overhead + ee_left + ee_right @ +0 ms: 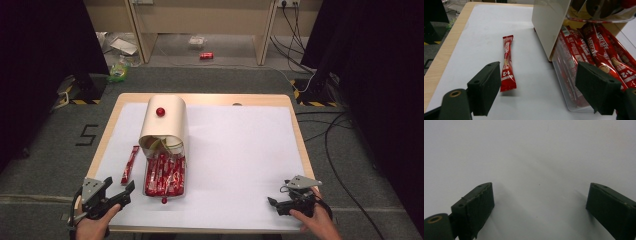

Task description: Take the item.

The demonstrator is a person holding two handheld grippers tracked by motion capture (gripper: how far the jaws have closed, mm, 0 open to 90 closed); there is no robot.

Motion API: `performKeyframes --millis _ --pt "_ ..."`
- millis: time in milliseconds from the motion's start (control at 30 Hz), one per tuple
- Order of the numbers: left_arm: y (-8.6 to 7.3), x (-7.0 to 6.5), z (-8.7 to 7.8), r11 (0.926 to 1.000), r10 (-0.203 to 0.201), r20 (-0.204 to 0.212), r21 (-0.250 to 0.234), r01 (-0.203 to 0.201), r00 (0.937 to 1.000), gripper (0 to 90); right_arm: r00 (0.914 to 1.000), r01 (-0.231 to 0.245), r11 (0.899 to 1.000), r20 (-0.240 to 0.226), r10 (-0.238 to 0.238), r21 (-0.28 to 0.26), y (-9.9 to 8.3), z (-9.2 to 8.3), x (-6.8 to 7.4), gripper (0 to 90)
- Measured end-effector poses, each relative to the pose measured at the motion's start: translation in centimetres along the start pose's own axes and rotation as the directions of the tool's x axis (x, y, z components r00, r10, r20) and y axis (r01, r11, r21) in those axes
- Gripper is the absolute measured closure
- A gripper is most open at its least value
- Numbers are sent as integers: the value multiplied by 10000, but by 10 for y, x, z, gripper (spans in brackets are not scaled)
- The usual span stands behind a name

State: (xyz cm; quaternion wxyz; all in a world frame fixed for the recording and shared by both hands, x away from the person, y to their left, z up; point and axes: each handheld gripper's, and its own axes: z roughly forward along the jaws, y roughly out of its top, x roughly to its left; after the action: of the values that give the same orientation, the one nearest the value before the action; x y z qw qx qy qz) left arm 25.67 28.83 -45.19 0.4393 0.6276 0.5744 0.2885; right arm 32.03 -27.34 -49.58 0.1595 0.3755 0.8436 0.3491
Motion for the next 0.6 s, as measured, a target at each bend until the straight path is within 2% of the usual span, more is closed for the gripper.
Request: performKeyframes --millis 600 --pt "-19 -13 -12 9989 466 370 33 -467 9982 205 10000 9 10000 -4 -9 -16 0 0 0 82"
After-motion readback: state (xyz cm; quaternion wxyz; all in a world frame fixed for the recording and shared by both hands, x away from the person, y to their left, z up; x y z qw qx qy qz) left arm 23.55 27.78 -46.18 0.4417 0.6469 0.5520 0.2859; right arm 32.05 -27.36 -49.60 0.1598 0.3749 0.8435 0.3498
